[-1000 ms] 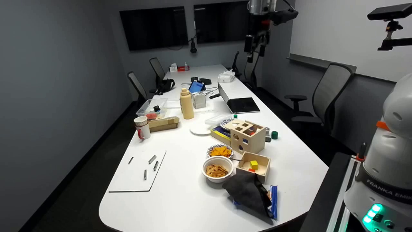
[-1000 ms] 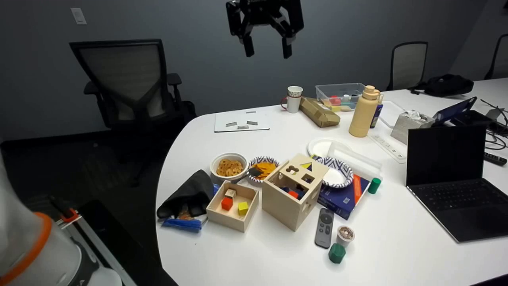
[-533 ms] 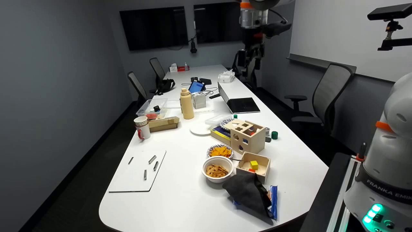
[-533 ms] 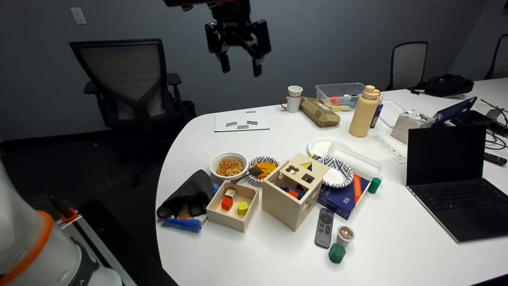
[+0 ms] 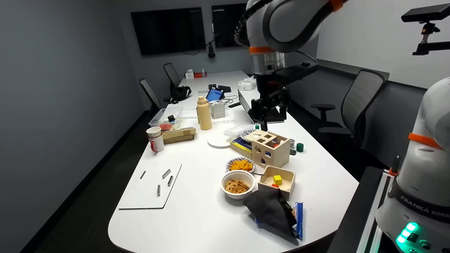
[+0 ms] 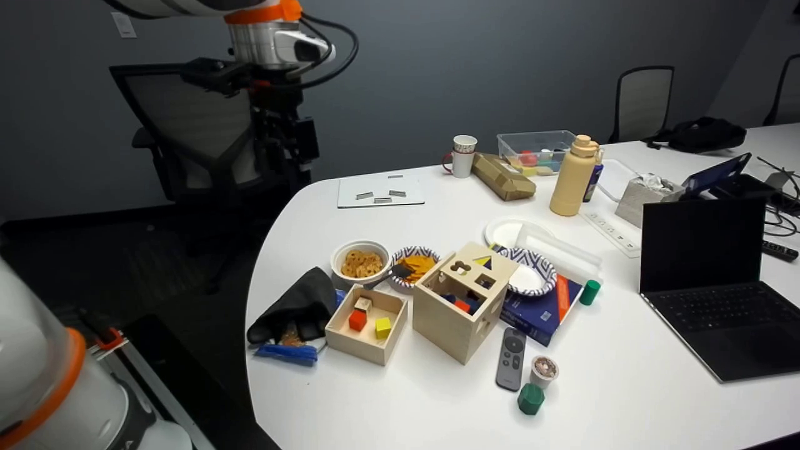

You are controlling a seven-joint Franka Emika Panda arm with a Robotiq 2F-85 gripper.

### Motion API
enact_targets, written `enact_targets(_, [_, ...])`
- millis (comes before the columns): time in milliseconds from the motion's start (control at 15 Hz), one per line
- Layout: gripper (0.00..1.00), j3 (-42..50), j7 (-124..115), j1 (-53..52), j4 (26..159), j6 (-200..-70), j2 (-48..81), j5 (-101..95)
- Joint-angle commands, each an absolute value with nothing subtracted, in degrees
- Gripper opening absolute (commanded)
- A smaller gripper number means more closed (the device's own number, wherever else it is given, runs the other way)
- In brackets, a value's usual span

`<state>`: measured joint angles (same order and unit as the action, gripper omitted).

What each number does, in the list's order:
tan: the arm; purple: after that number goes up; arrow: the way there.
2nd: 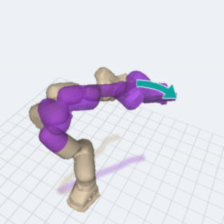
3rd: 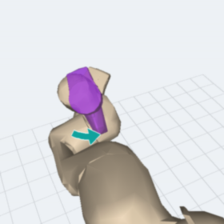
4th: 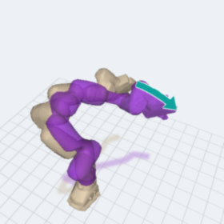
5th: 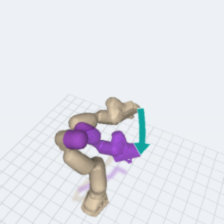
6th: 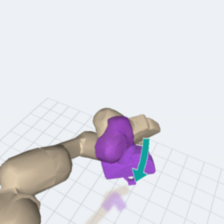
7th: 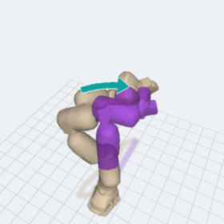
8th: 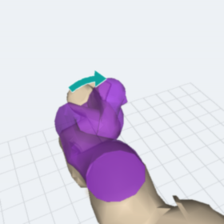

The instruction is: Pick up the black cloth and wipe the table

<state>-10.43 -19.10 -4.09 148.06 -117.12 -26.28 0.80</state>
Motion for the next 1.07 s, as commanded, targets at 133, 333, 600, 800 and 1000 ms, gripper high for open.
enact_targets(133, [1.0,-13.8,-28.0,-6.7,159.1,-129.4,-26.3,7.7])
enact_targets(333, [1.0,-14.3,-28.8,-6.0,158.6,-137.6,-19.2,7.8])
enact_targets(600, [1.0,-13.1,-27.1,-5.6,158.9,-147.7,-11.1,7.1])
enact_targets(800, [1.0,-11.5,-24.8,-6.3,158.9,-151.6,-5.5,8.3])
enact_targets(1000, [1.0,-10.3,-20.3,-7.1,158.9,-153.8,-0.7,11.5])
